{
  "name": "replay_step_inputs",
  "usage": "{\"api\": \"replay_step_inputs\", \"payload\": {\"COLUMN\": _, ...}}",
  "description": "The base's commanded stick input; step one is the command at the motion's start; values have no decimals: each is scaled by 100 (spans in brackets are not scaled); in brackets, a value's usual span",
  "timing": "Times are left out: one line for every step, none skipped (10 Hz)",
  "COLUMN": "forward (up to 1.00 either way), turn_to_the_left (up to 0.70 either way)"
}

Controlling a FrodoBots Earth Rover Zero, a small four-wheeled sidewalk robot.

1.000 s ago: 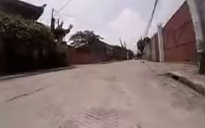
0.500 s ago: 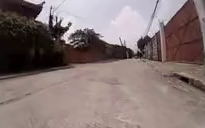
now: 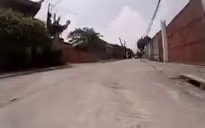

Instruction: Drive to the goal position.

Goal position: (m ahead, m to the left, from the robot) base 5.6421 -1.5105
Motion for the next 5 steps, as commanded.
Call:
{"api": "replay_step_inputs", "payload": {"forward": 70, "turn_to_the_left": -35}}
{"api": "replay_step_inputs", "payload": {"forward": 70, "turn_to_the_left": -35}}
{"api": "replay_step_inputs", "payload": {"forward": 70, "turn_to_the_left": -35}}
{"api": "replay_step_inputs", "payload": {"forward": 70, "turn_to_the_left": -35}}
{"api": "replay_step_inputs", "payload": {"forward": 70, "turn_to_the_left": -35}}
